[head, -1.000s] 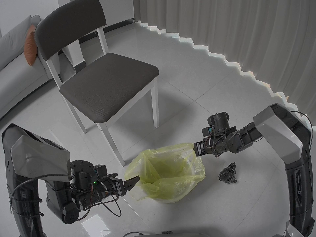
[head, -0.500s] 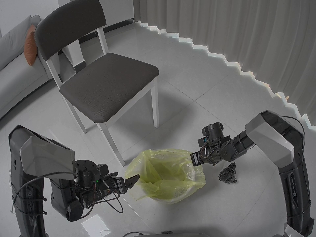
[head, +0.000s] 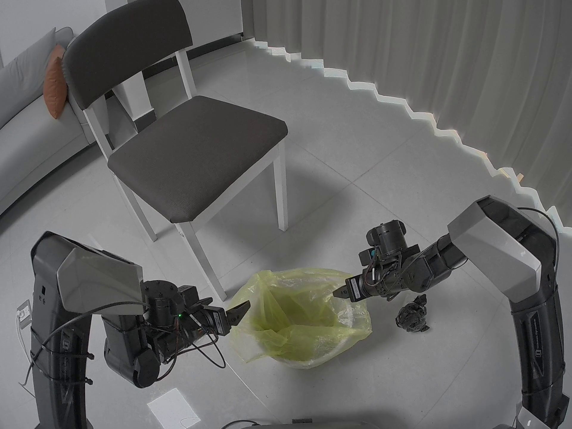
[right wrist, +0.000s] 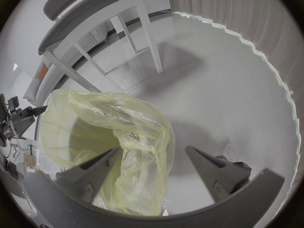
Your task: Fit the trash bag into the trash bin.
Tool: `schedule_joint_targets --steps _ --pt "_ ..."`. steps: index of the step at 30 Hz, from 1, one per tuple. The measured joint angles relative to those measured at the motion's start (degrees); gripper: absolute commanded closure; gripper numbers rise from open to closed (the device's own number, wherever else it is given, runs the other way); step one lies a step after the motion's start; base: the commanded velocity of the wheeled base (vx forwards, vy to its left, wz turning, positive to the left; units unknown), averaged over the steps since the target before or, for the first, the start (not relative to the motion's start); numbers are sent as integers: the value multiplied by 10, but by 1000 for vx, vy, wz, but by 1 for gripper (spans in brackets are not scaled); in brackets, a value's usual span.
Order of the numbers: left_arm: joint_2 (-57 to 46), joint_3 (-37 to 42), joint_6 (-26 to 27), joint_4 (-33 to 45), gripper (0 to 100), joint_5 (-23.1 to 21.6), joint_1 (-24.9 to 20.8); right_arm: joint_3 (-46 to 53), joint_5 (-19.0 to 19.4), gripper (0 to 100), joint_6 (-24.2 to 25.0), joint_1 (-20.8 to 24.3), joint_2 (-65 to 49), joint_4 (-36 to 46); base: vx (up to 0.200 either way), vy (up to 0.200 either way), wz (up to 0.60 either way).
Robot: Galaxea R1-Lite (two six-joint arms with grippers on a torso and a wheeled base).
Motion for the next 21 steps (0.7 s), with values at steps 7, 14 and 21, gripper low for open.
schedule_joint_targets --steps 7,14,21 --pt "32 -38 17 0 0 -5 7 31 0 0 0 -6 -31 -4 0 0 0" --pt "56 -73 20 21 100 -6 8 78 1 0 -1 -16 -74 -6 0 0 0" --pt "74 -99 20 38 100 -6 20 112 1 0 -2 -20 -99 -24 0 0 0"
